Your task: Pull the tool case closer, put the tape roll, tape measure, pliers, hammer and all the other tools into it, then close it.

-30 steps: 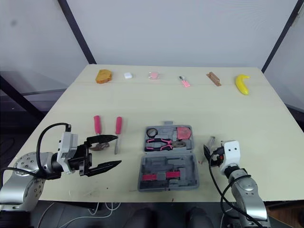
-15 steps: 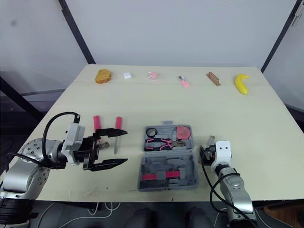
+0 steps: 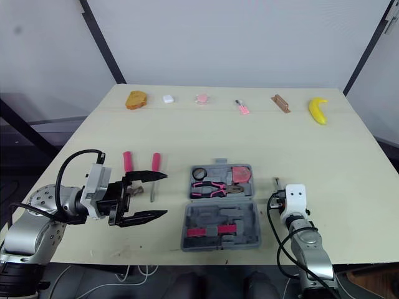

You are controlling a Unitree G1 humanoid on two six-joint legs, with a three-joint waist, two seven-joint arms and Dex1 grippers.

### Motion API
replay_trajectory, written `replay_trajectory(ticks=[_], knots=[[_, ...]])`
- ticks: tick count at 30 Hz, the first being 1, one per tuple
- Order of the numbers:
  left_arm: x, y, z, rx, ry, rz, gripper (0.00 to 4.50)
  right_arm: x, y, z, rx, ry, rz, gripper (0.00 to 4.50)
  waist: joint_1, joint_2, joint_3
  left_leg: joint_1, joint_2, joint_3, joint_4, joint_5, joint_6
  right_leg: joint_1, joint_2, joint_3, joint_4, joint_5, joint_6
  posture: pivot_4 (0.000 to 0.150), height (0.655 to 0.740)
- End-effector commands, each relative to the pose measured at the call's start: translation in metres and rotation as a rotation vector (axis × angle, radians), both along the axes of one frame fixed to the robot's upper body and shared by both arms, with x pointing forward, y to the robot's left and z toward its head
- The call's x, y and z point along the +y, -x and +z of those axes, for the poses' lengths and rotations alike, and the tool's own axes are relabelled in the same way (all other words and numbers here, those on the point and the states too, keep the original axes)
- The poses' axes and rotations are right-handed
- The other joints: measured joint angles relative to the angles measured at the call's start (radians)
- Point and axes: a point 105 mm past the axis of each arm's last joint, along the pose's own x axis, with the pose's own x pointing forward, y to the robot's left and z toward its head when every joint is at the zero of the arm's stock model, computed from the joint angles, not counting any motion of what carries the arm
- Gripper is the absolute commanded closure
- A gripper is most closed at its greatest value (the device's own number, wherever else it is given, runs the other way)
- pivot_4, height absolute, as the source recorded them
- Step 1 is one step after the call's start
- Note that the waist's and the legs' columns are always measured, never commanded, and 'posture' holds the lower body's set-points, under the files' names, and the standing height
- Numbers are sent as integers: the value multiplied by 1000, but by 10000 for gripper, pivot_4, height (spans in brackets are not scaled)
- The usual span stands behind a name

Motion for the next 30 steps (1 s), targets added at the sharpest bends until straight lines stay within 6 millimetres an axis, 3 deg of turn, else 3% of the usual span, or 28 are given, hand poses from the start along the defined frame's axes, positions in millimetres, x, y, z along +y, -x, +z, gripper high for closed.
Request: replay_trajectory(ticks=[1,8,12,21,30], knots=[[1,2,7,-35,14,-9,0,-14,2,3,-18,52,-1,44769,0,0,0,0,0,0,0,0,0,0,0,0,0,0,0,1500,7400],[9,2,6,-26,23,12,0,-17,2,35,-102,136,234,44769,-4,1,1,-1,0,0,0,0,0,0,0,0,0,0,0,1500,7400],[12,3,4,-19,25,11,0,-3,9,57,-107,169,502,44769,-5,4,3,-1,0,0,0,0,0,0,2,0,0,0,0,1500,7400],[25,15,-9,50,13,-11,0,59,30,78,28,199,1014,44769,-3,4,3,-3,1,0,2,0,0,0,3,-2,0,0,0,1500,7400],[46,20,-18,107,-38,-3,0,108,31,86,86,347,1246,44769,3,3,3,-5,1,-2,3,0,0,-1,1,-5,0,0,0,1500,7400]])
